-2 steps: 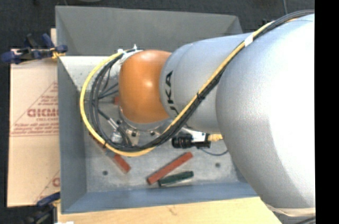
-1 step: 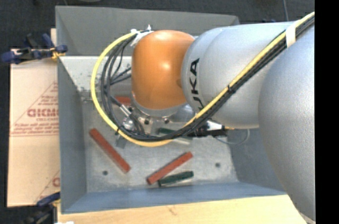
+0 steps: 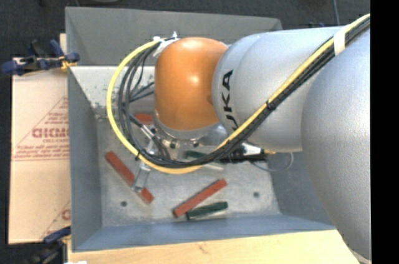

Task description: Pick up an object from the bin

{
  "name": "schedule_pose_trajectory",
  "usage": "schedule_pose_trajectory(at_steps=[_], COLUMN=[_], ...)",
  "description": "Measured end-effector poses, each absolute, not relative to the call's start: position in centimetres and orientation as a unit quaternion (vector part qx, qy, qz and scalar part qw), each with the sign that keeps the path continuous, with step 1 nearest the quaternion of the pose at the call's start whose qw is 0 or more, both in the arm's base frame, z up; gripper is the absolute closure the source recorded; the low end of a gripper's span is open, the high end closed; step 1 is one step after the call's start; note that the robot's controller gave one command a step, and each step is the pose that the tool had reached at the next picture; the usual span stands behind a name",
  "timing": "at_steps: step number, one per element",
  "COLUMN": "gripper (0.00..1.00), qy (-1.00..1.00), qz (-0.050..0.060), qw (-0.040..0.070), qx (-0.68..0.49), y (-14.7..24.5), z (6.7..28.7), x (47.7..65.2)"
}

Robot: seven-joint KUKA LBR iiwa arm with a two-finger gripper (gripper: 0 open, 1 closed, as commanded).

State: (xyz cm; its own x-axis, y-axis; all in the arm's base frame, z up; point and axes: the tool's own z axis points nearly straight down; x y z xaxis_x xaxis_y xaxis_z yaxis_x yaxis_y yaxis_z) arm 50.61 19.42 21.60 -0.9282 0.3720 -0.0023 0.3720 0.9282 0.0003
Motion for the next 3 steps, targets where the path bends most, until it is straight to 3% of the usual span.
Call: schedule_pose_trajectory(at_steps=[1,2,3], gripper=[0.00,0.00,0.00], qy=[0.995,0.994,0.994], qz=[-0.002,-0.002,-0.001], qw=[-0.002,-0.001,0.003], qx=[0.100,0.112,0.111], y=[14.1,10.3,2.5], z=[10.8,6.8,7.1], x=[50.0,49.1,48.3])
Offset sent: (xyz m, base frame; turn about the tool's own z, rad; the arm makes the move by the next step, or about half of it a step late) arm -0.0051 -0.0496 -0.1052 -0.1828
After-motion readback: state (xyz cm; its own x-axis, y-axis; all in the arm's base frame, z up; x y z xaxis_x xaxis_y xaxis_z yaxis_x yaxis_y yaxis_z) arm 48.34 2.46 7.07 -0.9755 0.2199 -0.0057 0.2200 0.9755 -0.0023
